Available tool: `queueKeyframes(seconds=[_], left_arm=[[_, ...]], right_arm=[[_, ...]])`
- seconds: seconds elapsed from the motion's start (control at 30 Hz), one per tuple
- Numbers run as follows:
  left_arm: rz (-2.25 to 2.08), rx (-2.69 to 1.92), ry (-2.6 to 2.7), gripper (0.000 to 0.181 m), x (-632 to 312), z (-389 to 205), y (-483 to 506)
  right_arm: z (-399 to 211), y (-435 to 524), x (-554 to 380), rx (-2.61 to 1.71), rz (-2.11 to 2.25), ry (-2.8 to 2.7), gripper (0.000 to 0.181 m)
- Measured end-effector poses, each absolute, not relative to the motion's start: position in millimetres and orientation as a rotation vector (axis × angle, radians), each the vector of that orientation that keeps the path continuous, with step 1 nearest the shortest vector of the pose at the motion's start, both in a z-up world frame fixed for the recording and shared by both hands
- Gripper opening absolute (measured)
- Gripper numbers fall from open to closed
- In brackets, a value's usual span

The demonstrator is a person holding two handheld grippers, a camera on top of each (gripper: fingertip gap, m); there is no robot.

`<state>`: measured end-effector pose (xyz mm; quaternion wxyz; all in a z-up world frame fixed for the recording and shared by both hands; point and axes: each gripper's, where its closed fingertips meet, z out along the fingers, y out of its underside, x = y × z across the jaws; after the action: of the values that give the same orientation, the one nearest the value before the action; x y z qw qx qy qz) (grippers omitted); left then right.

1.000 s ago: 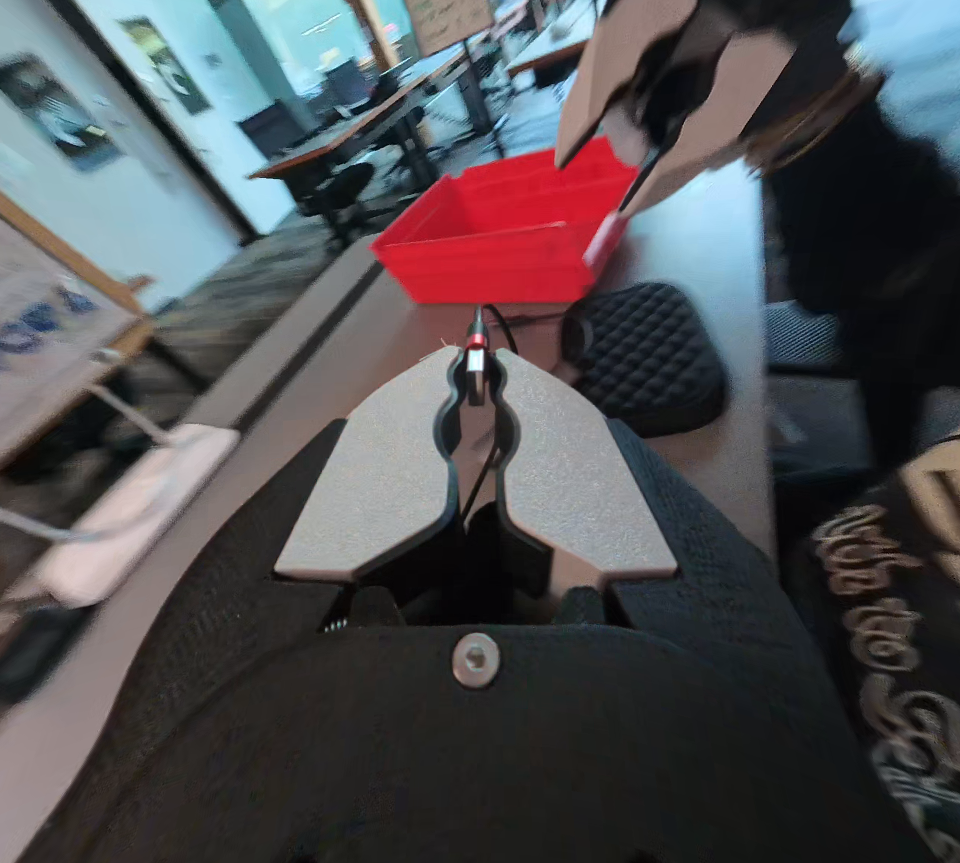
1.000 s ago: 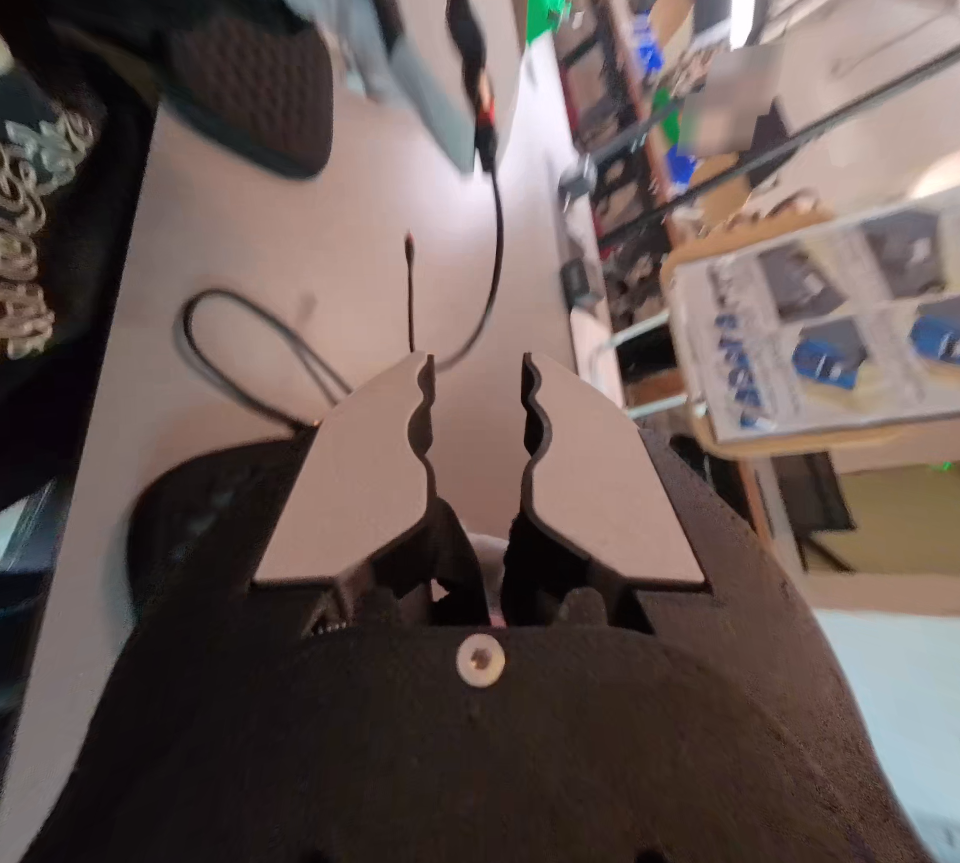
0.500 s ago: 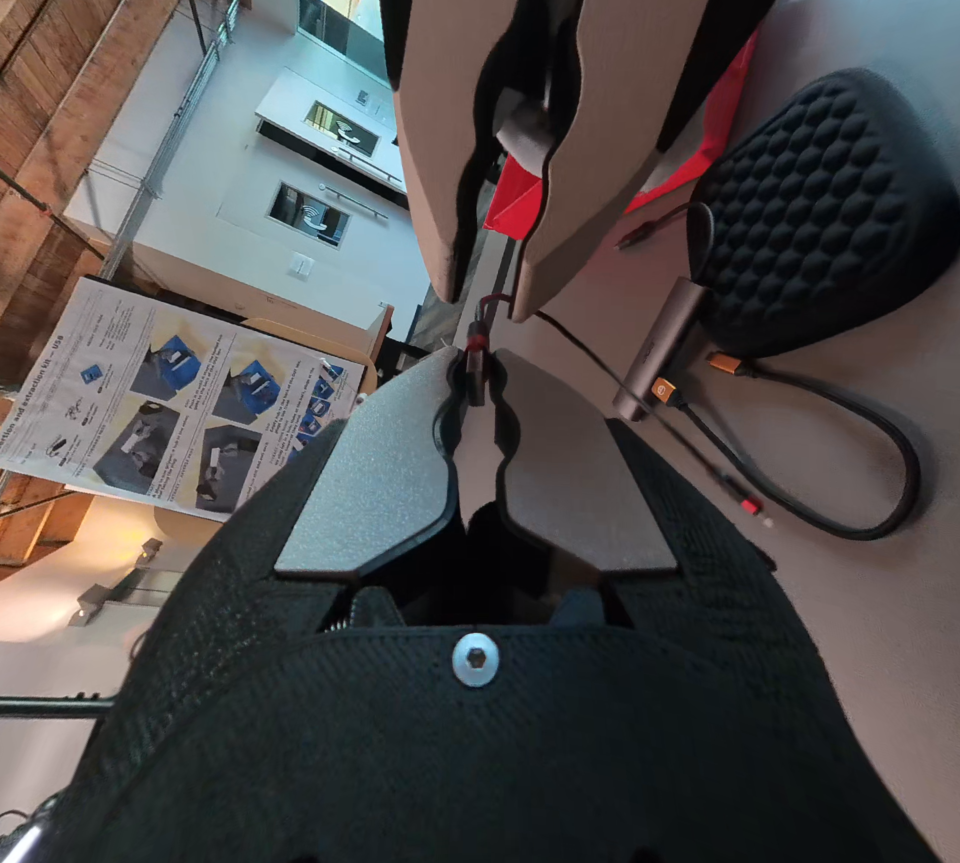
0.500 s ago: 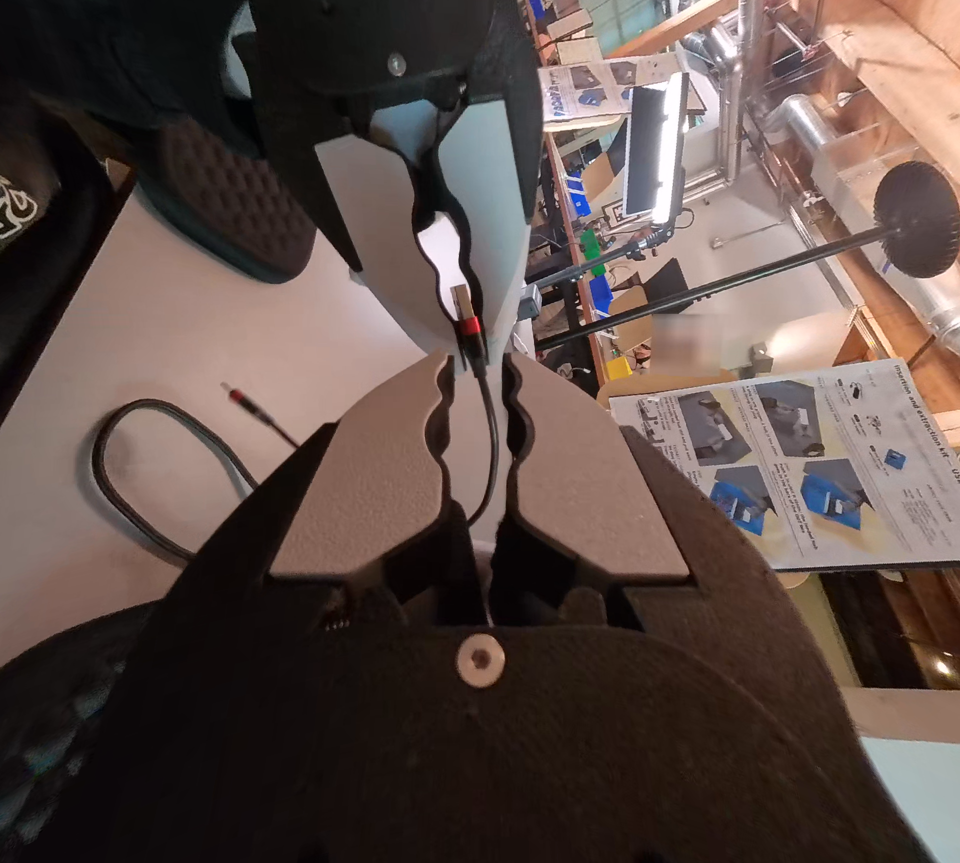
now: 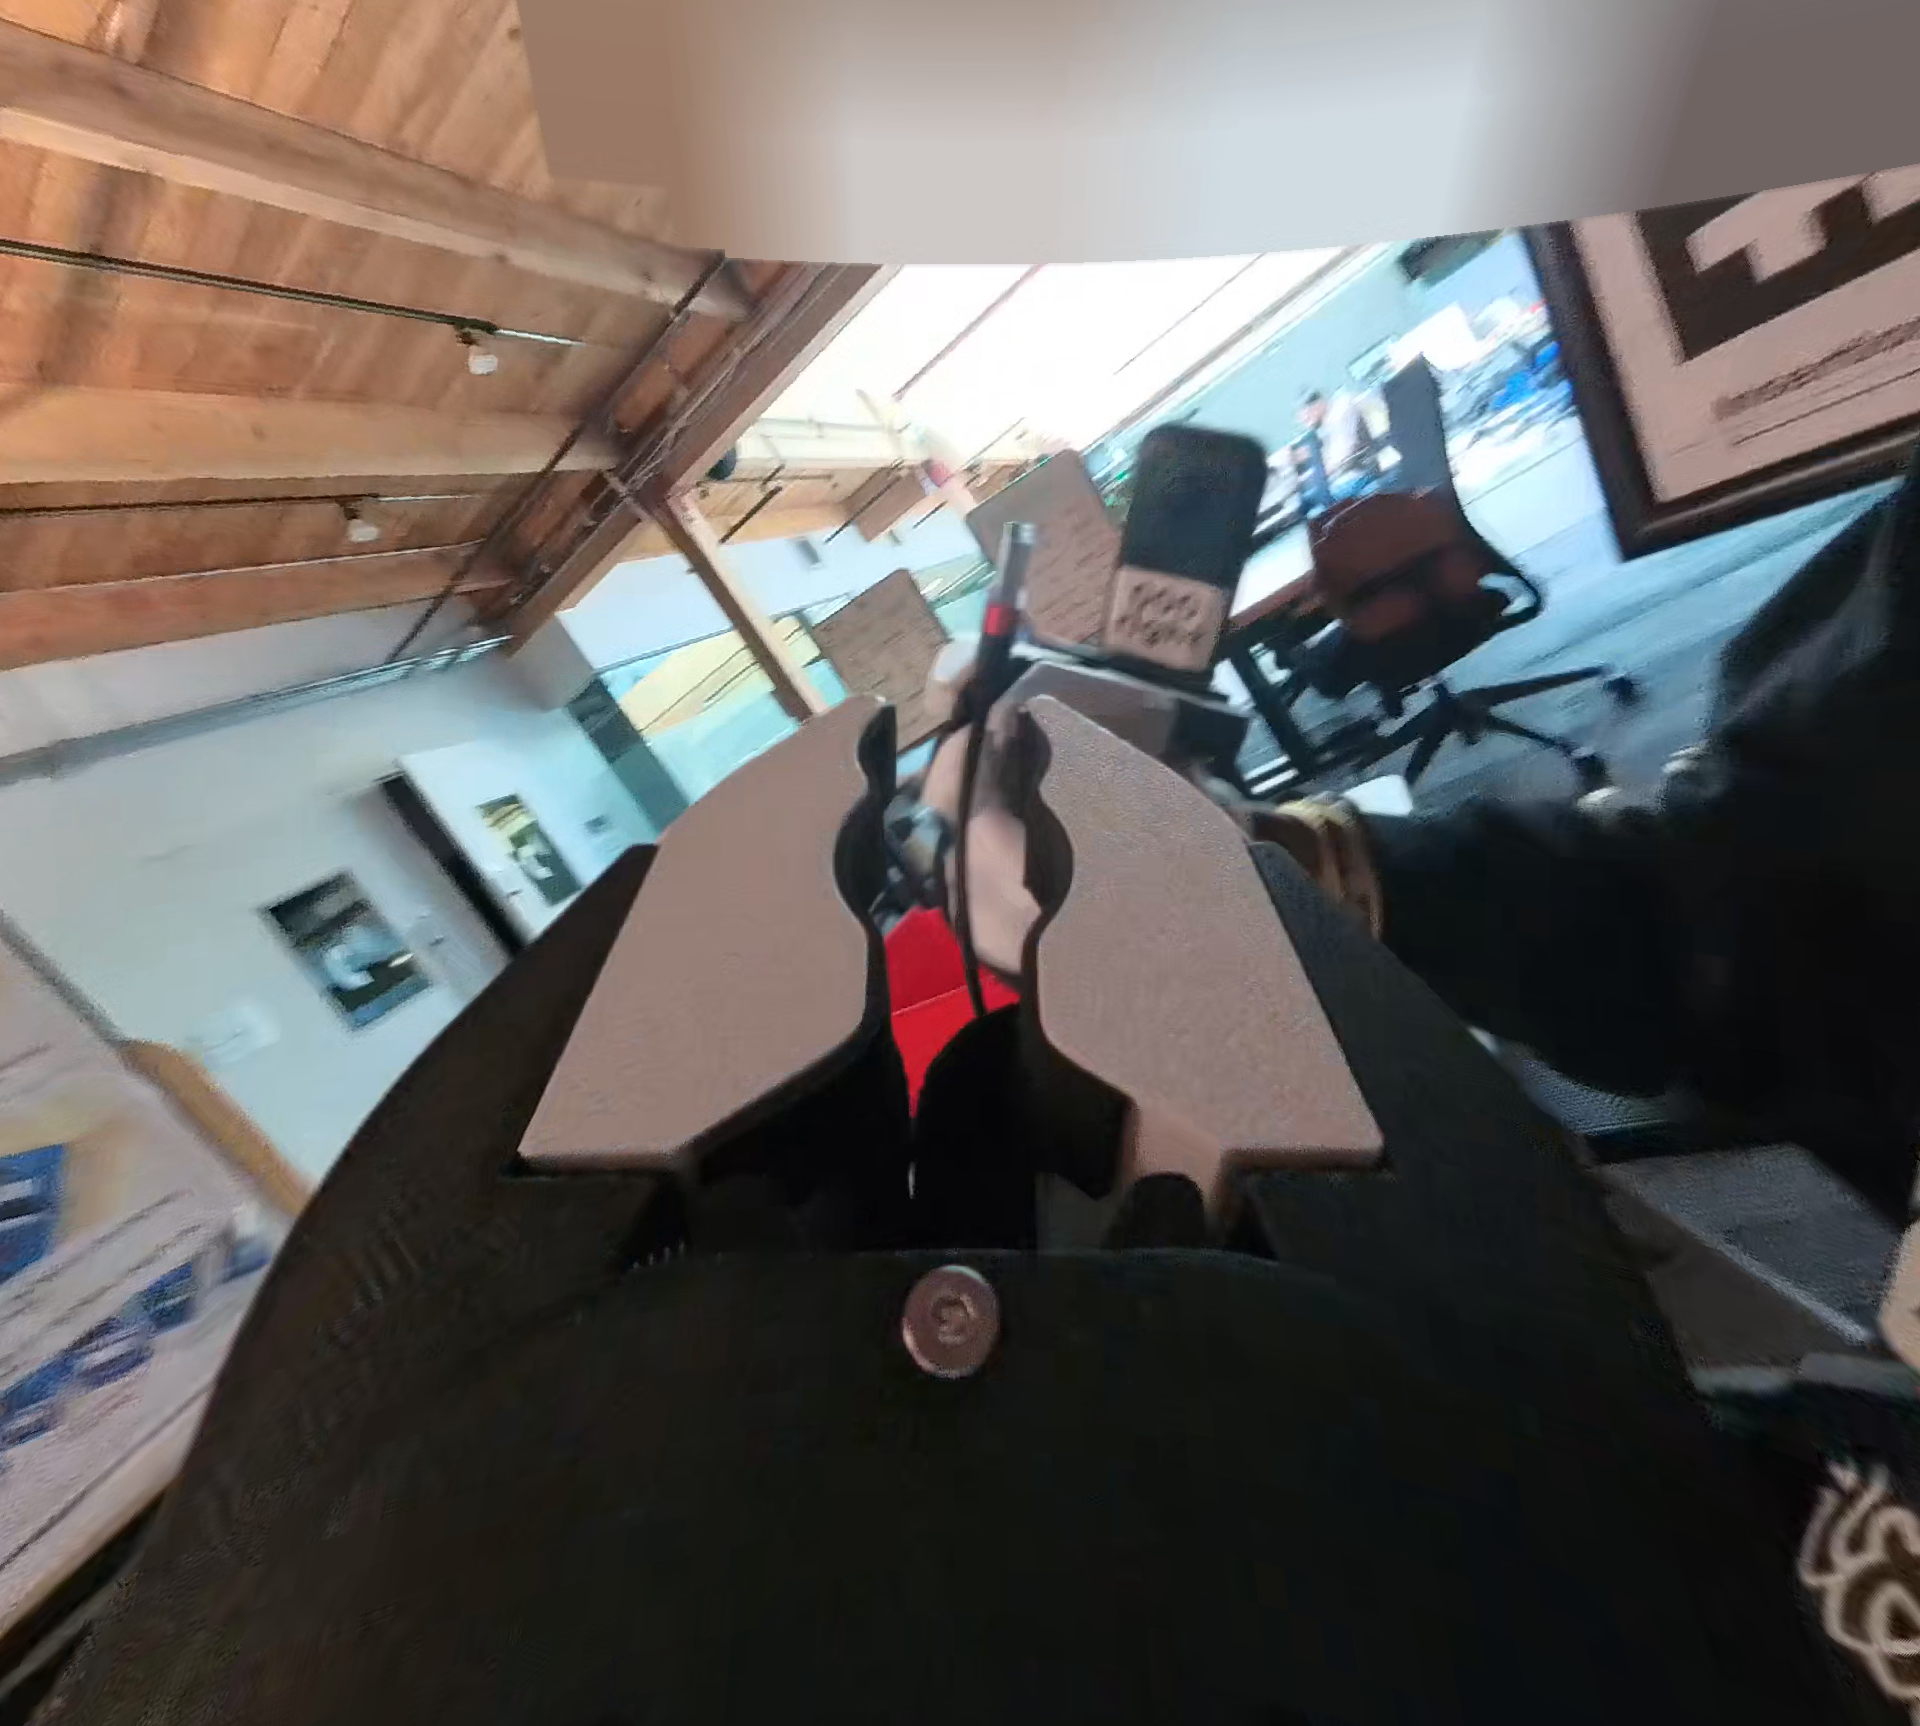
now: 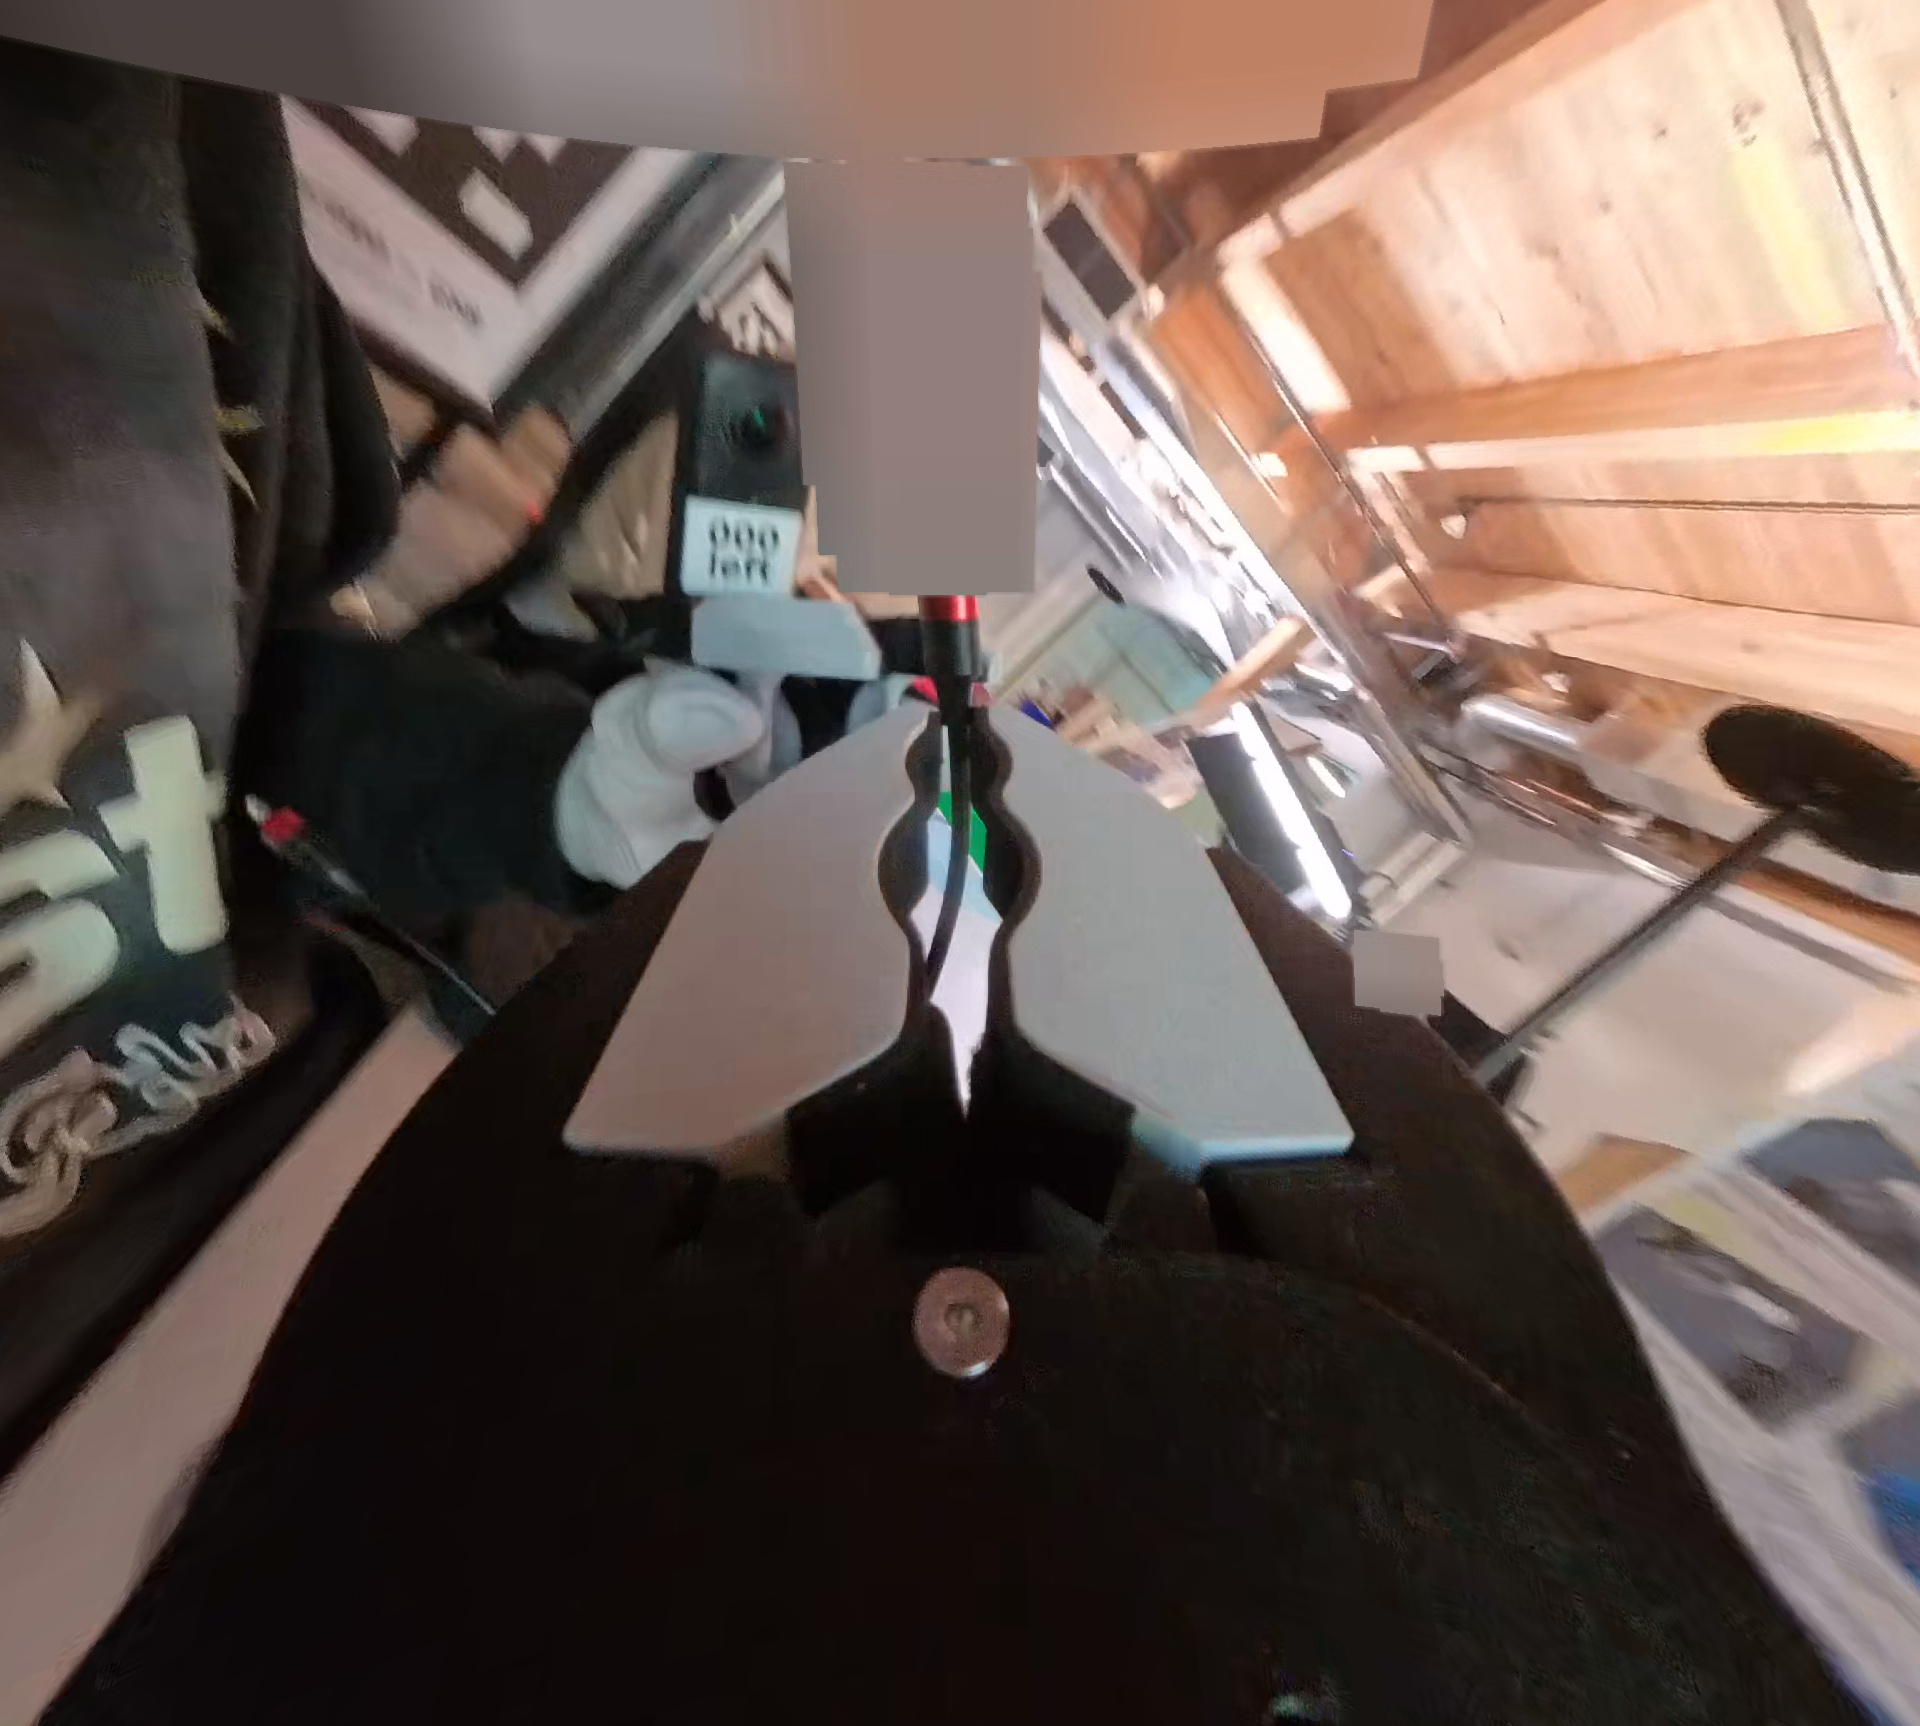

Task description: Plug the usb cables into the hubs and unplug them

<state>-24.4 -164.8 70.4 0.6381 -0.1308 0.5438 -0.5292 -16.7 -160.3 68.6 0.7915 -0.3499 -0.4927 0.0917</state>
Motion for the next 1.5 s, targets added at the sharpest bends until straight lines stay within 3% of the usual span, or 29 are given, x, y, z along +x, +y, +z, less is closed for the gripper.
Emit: queueKeyframes(seconds=[0.17,0.23,0.4,0.6,0.67,0.8,0.9,1.23,1.5], left_arm=[[-1.242,-0.292,1.249,0.018,-14.5,61.8,-176.2],[-1.218,-0.306,1.229,0.008,-14.2,62.5,-172.6],[-1.105,-0.31,1.236,0.007,-16.3,62.4,-165.1],[-0.044,-0.279,1.115,0.007,-14.1,64.3,-114.7],[0.123,-0.258,1.098,0.007,-12.5,62.8,-111.1],[0.078,-0.288,1.119,0.006,-7.6,57.7,-110.9],[0.099,-0.285,1.123,0.007,-8.0,57.1,-108.2],[0.09,-0.29,1.146,0.007,-3.6,51.9,-105.7],[-0.729,-0.379,1.217,0.014,-22.5,72.9,-127.5]], right_arm=[[58.7,-152.9,-24.7,-0.732,0.379,-1.027,0.005],[55.2,-152.0,-27.9,-0.737,0.383,-1.04,0.005],[52.2,-145.5,-28.3,-0.827,0.288,-1.062,0.005],[62.7,-129.6,-11.2,-1.073,0.183,-0.947,0.023],[66.9,-128.6,-16.8,-1.128,0.19,-0.898,0.026],[58.3,-116.4,-22.4,-1.258,0.078,-0.854,0.026],[59.1,-111.8,-19.0,-1.271,0.03,-0.815,0.015],[53.2,-107.2,-15.4,-1.309,-0.079,-0.831,0.015],[66.1,-116.6,-0.3,-1.253,-0.158,-0.842,0.015]])
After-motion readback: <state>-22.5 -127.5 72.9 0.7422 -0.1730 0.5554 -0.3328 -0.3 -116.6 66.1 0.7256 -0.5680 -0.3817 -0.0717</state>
